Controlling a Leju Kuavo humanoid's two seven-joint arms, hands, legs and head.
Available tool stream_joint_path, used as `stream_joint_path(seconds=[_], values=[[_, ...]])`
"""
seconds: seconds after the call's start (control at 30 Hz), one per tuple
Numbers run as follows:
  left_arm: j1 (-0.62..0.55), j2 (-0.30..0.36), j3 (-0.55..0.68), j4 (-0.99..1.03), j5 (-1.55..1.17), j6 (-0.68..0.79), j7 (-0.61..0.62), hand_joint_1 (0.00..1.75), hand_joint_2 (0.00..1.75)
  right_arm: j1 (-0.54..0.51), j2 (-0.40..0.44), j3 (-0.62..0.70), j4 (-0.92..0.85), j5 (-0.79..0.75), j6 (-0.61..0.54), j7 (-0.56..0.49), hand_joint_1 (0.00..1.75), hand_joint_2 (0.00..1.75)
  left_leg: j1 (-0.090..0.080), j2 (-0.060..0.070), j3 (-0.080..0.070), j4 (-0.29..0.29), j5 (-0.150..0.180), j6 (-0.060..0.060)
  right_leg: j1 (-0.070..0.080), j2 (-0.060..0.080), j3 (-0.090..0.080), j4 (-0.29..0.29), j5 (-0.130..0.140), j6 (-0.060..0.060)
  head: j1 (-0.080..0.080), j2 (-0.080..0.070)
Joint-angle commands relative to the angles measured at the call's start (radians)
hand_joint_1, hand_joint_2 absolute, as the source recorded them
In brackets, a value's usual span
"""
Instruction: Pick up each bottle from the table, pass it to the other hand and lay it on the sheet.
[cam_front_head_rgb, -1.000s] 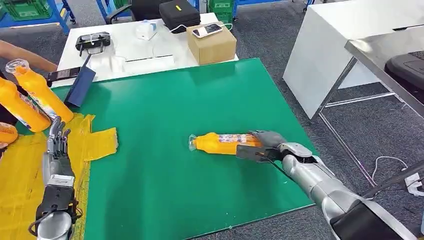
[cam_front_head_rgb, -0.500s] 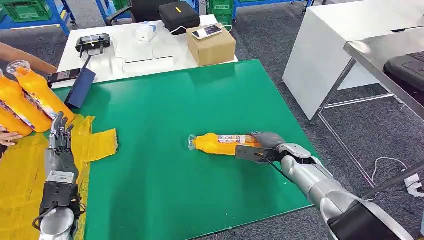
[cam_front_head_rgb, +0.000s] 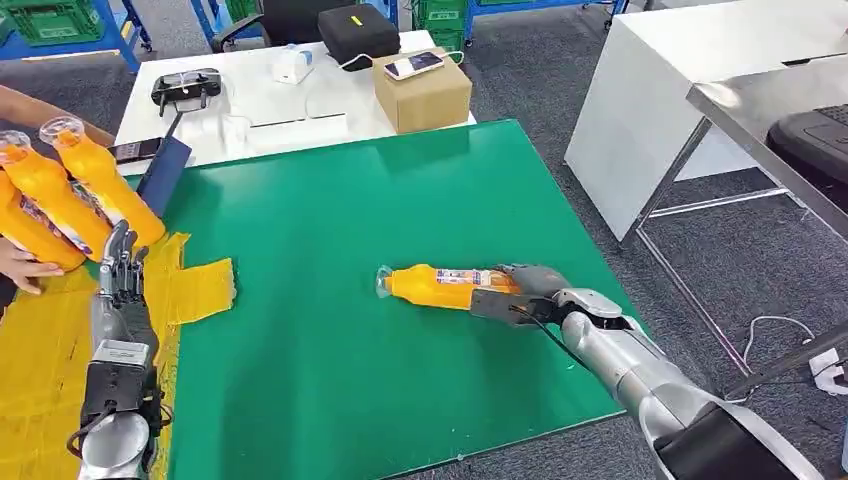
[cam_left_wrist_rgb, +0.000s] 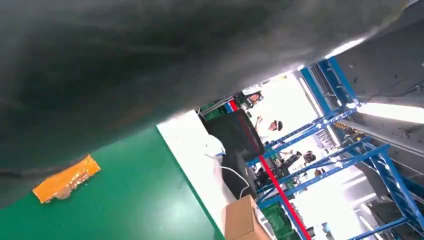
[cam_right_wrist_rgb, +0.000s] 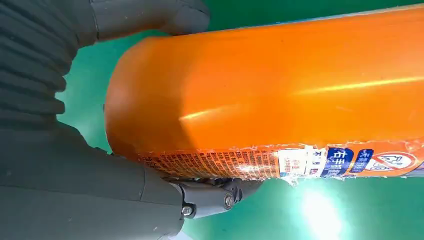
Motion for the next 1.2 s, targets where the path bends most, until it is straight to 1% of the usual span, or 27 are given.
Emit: stream_joint_path(seconds=[0.03,0.07,0.1,0.13,0.17,0.2,0.23,0.27,0.3,0.33,0.4,0.43,0.47,0.53,0.63,0.67,0.73,0.77,0.83,0.87,0.93,0.97,1.0,1.03,1.1,1.13,1.2], values=[[-0.021,-0.008,-0.011,0.036,0.005,-0.002,0.006,0.00,0.00,0.116,0.021,0.011,0.081,-0.003,0.022,0.002,1.75,1.75,0.001,-0.010,-0.013,0.000,0.006,-0.001,0.002,-0.001,-0.010,-0.002,0.005,-0.003,0.000,0.000],[-0.019,-0.007,-0.011,0.034,0.009,-0.007,0.007,0.00,0.00,0.118,0.023,-0.009,0.077,-0.016,0.019,-0.004,1.75,1.75,0.001,-0.006,-0.008,0.002,0.002,-0.001,0.001,0.000,-0.007,0.001,0.002,-0.002,0.000,0.000],[-0.015,-0.007,-0.010,0.030,0.013,-0.009,0.007,0.00,0.00,0.116,0.023,-0.018,0.072,-0.020,0.015,-0.008,1.75,1.75,0.001,-0.006,-0.010,0.002,0.003,-0.001,0.001,0.001,-0.008,0.001,0.003,-0.002,0.000,0.000],[-0.011,-0.007,-0.008,0.025,0.017,-0.011,0.007,0.00,0.00,0.115,0.024,-0.044,0.066,-0.043,0.022,-0.017,1.75,1.75,0.001,-0.010,-0.015,0.001,0.006,-0.001,0.002,0.000,-0.012,-0.001,0.005,-0.003,0.000,0.000],[-0.011,-0.006,-0.008,0.024,0.018,-0.013,0.007,0.00,0.00,0.113,0.021,-0.048,0.061,-0.045,0.029,-0.020,1.75,1.75,0.001,-0.005,-0.007,0.002,0.002,0.000,0.001,0.001,-0.006,0.001,0.002,-0.002,0.000,0.000],[-0.013,-0.006,-0.008,0.024,0.020,-0.014,0.008,0.00,0.00,0.110,0.017,-0.051,0.056,-0.045,0.033,-0.021,1.75,1.75,0.001,-0.004,-0.007,0.002,0.001,0.000,0.001,0.001,-0.006,0.001,0.001,-0.002,0.000,0.000],[-0.010,-0.007,-0.009,0.018,0.021,-0.013,0.008,0.00,0.00,0.117,0.014,-0.072,0.045,-0.061,0.027,-0.032,1.75,1.75,0.001,-0.009,-0.015,0.001,0.005,-0.001,0.002,0.000,-0.012,0.000,0.005,-0.003,0.000,0.000],[-0.001,-0.010,-0.009,0.008,0.023,-0.012,0.008,0.00,0.00,0.128,0.014,-0.100,0.027,-0.084,0.014,-0.052,1.75,1.75,0.001,-0.006,-0.009,0.001,0.002,0.000,0.001,0.000,-0.007,0.000,0.002,-0.002,0.000,0.000],[0.011,-0.013,-0.008,-0.007,0.036,-0.019,0.012,0.00,0.00,0.145,0.013,-0.131,-0.003,-0.107,-0.004,-0.082,1.75,1.75,0.001,-0.005,-0.007,0.002,0.001,0.000,0.001,0.001,-0.005,0.001,0.001,-0.002,0.000,0.000],[0.023,-0.015,-0.005,-0.019,0.055,-0.030,0.016,0.00,0.00,0.162,0.014,-0.170,-0.037,-0.138,-0.015,-0.114,1.75,1.75,0.001,-0.008,-0.012,0.000,0.004,-0.001,0.002,0.000,-0.009,-0.001,0.004,-0.003,0.000,0.000],[0.034,-0.019,0.004,-0.030,0.142,-0.101,0.043,0.00,0.00,0.209,0.024,-0.268,-0.147,-0.210,-0.029,-0.165,1.75,1.75,0.001,-0.004,-0.007,0.000,0.001,0.000,0.001,0.001,0.003,-0.002,0.002,-0.002,0.000,0.000],[0.032,-0.028,0.016,-0.031,0.181,-0.123,0.051,0.00,0.00,0.234,0.032,-0.309,-0.217,-0.233,-0.034,-0.174,1.75,1.75,0.002,-0.008,-0.013,-0.002,0.004,-0.001,0.003,0.001,-0.001,-0.003,0.004,-0.003,0.000,0.000],[0.028,-0.036,0.027,-0.031,0.202,-0.125,0.057,0.00,1.75,0.255,0.049,-0.342,-0.276,-0.276,-0.003,-0.211,1.75,1.75,0.001,-0.004,-0.008,0.000,0.001,0.000,0.001,0.001,0.004,0.000,0.002,-0.002,0.000,0.000],[0.023,-0.032,0.039,-0.029,0.213,-0.130,0.065,0.00,1.75,0.274,0.073,-0.325,-0.334,-0.258,0.018,-0.156,1.75,1.75,0.001,-0.009,-0.014,0.000,0.003,-0.001,0.002,0.002,-0.002,-0.001,0.003,-0.003,0.000,0.000],[0.024,-0.032,0.046,-0.029,0.217,-0.132,0.066,0.00,1.75,0.280,0.080,-0.321,-0.330,-0.260,0.014,-0.152,1.75,1.75,0.000,-0.004,-0.012,0.001,0.001,0.000,0.001,0.001,0.002,0.001,0.001,-0.001,-0.001,0.000],[0.025,-0.033,0.050,-0.027,0.219,-0.134,0.066,0.00,1.75,0.281,0.081,-0.324,-0.321,-0.263,0.009,-0.153,1.75,1.75,0.001,-0.008,-0.017,0.001,0.003,0.000,0.002,0.002,-0.002,0.001,0.002,-0.002,0.000,0.000],[0.023,-0.035,0.052,-0.022,0.219,-0.134,0.067,0.00,1.75,0.280,0.077,-0.330,-0.309,-0.268,0.007,-0.161,1.75,1.75,0.001,-0.006,-0.018,0.000,0.003,0.000,0.002,0.001,-0.004,0.001,0.001,-0.001,0.000,0.000],[0.023,-0.037,0.053,-0.019,0.224,-0.139,0.070,0.00,1.75,0.282,0.078,-0.337,-0.307,-0.274,0.000,-0.172,1.75,1.75,0.001,-0.009,-0.021,0.001,0.003,0.000,0.002,0.001,-0.006,0.001,0.001,-0.002,-0.001,0.000],[0.023,-0.041,0.054,-0.015,0.244,-0.155,0.082,0.00,1.75,0.292,0.083,-0.346,-0.318,-0.273,-0.008,-0.180,1.75,1.75,0.000,-0.008,-0.021,0.000,0.004,0.001,0.001,0.000,-0.007,0.001,0.001,-0.001,-0.001,0.000],[0.021,-0.044,0.057,-0.009,0.291,-0.188,0.107,0.00,1.75,0.301,0.089,-0.354,-0.331,-0.276,-0.014,-0.184,1.75,1.75,0.001,-0.010,-0.023,0.001,0.004,0.000,0.002,0.000,-0.008,0.001,0.001,-0.002,0.000,0.000],[0.024,-0.044,0.062,0.014,0.441,-0.283,0.185,0.00,1.75,0.320,0.106,-0.370,-0.367,-0.280,-0.024,-0.187,1.75,1.75,0.000,-0.010,-0.025,0.000,0.004,0.002,0.001,-0.001,-0.010,0.001,0.001,-0.001,0.000,0.000],[0.034,-0.034,0.060,0.032,0.537,-0.343,0.237,0.00,1.75,0.329,0.118,-0.376,-0.395,-0.284,-0.029,-0.189,1.75,1.75,0.000,-0.012,-0.026,0.000,0.004,0.002,0.001,-0.001,-0.011,0.001,0.001,-0.002,0.000,0.000],[0.050,-0.018,0.052,0.046,0.604,-0.386,0.280,0.00,1.75,0.332,0.127,-0.376,-0.417,-0.288,-0.032,-0.193,1.75,1.75,0.000,-0.011,-0.026,0.000,0.004,0.001,0.000,-0.001,-0.011,0.001,0.001,-0.001,0.000,0.000],[0.065,-0.011,0.049,0.058,0.660,-0.422,0.304,0.00,1.75,0.333,0.137,-0.377,-0.440,-0.294,-0.034,-0.199,1.75,1.75,0.000,-0.012,-0.027,0.000,0.004,0.001,0.000,0.001,-0.011,0.001,0.001,-0.002,0.000,0.000],[0.094,-0.008,0.050,0.059,0.695,-0.450,0.306,0.00,1.75,0.328,0.150,-0.371,-0.469,-0.296,-0.036,-0.194,1.75,1.75,-0.001,-0.007,-0.027,0.000,0.003,0.001,0.000,0.003,-0.013,0.002,0.001,-0.002,0.000,0.000],[0.108,-0.006,0.042,0.059,0.724,-0.477,0.326,0.00,1.75,0.324,0.159,-0.370,-0.490,-0.303,-0.042,-0.202,1.75,1.75,-0.001,-0.009,-0.028,-0.001,0.003,0.000,0.000,0.005,-0.013,0.002,0.001,-0.003,0.000,0.000],[0.131,-0.012,0.033,0.036,0.709,-0.474,0.317,0.00,1.75,0.322,0.179,-0.369,-0.541,-0.318,-0.044,-0.217,1.75,1.75,-0.002,-0.007,-0.031,0.001,0.003,0.001,0.000,0.001,-0.016,0.003,0.001,-0.001,0.000,0.000]])
